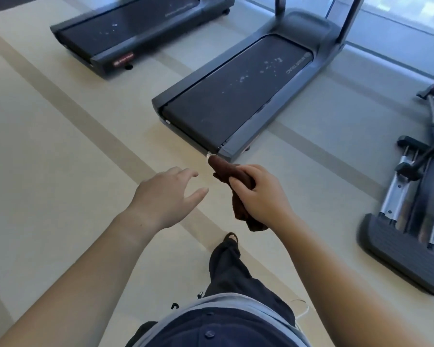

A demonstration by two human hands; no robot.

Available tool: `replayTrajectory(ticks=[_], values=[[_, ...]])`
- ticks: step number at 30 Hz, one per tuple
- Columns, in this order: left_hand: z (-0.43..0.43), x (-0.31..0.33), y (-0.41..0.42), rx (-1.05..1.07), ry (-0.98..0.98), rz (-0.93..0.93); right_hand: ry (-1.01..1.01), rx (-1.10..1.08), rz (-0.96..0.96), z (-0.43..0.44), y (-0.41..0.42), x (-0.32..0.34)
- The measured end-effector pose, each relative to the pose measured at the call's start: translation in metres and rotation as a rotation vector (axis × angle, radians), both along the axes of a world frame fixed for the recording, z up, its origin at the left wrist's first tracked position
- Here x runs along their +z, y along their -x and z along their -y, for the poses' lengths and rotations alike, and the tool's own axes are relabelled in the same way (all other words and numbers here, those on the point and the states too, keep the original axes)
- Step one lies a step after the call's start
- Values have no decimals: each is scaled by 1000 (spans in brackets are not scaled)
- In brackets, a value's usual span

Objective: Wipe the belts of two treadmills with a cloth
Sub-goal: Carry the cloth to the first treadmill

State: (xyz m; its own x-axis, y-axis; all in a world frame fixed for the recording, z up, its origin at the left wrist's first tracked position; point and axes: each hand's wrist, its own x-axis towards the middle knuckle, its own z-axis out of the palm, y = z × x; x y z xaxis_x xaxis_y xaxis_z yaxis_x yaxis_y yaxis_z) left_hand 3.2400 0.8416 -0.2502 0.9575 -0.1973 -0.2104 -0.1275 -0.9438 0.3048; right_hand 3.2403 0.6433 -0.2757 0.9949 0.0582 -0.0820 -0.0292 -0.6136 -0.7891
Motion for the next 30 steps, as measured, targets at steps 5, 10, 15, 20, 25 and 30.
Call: replayTrajectory(ticks=[5, 10, 15, 20, 25, 30], values=[[39, 0, -113, -15, 9, 8, 16, -18, -11, 37, -102, 2], [69, 2, -200, -21, 14, 5, 25, -31, -16, 65, -191, 4], [84, -5, -275, -36, 6, -32, 25, -40, -43, 79, -266, -4], [104, -19, -373, -97, 30, -41, 52, -92, -49, 94, -351, -15], [136, -10, -477, -193, 34, -20, 69, -180, -57, 121, -431, -9], [173, -1, -552, -252, 42, -1, 29, -237, -38, 157, -490, -4]])
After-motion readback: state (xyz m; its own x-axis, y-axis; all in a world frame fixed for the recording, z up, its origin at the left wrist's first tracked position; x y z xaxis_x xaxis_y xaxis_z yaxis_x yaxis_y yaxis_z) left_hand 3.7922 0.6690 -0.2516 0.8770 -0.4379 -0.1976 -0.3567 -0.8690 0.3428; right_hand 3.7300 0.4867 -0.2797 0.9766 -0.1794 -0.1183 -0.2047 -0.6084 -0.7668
